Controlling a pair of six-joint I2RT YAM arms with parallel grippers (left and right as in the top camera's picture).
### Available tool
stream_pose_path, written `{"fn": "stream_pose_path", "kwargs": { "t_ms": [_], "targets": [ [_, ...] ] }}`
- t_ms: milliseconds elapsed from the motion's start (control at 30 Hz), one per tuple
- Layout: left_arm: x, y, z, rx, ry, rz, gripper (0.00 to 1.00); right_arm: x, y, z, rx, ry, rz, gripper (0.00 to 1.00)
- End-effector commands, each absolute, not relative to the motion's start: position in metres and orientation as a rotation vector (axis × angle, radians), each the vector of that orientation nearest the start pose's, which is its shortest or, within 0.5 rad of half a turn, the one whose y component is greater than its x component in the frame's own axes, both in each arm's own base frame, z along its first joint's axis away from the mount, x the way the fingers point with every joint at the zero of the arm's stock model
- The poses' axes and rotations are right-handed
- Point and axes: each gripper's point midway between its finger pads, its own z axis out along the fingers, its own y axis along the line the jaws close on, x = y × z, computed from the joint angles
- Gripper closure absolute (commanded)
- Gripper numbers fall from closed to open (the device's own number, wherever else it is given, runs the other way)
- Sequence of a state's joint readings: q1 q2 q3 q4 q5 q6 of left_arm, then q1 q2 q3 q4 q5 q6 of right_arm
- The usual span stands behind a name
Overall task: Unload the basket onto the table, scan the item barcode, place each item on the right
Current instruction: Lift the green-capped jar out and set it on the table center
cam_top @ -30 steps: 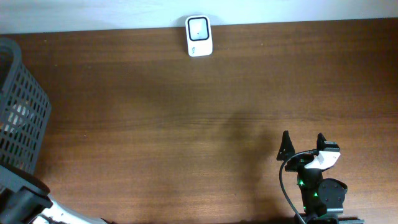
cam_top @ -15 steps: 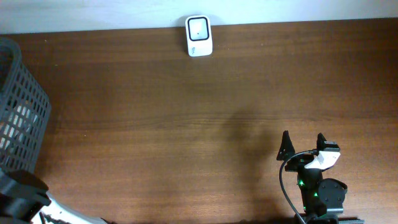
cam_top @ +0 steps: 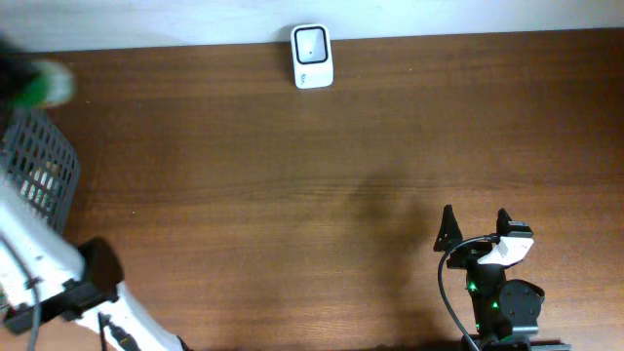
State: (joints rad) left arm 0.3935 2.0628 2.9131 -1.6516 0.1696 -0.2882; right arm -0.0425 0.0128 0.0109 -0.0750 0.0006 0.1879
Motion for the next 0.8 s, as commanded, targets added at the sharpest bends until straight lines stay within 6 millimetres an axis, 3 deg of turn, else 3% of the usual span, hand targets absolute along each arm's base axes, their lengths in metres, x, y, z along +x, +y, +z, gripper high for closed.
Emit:
{"fn": "stream_pose_path", "kwargs": {
  "t_ms": [0, 167, 233, 433, 633, 667, 767],
  "targets": [
    [0.420, 0.065, 0.403, -0.507, 2.298, -0.172, 0.43, 0.246, -0.013, 0.155, 0.205, 1.640, 0.103, 0.02],
    [0.435, -0.019, 0.360, -0.297, 2.475, -0.128, 0.43, 0.246, -0.013, 0.155, 0.205, 1.640, 0.103, 0.02],
    [0.440, -0.055, 0.330, -0.201, 2.570, -0.123, 0.43, 0.246, -0.013, 0.155, 0.205, 1.640, 0.103, 0.02],
    [0.450, -0.127, 0.241, -0.029, 2.783, -0.118, 0.44, 0.246, -0.013, 0.155, 0.205, 1.640, 0.102, 0.02],
    [0.446, -0.166, 0.170, 0.012, 2.893, -0.100, 0.43, 0.246, -0.013, 0.155, 0.205, 1.640, 0.102, 0.02],
    [0.443, -0.170, 0.153, 0.022, 2.918, -0.095, 0.44, 0.246, -0.013, 0.155, 0.205, 1.640, 0.102, 0.02],
    [0.439, -0.173, 0.129, 0.013, 2.951, -0.090, 0.43, 0.246, -0.013, 0.155, 0.205, 1.640, 0.102, 0.02]
  ]
}}
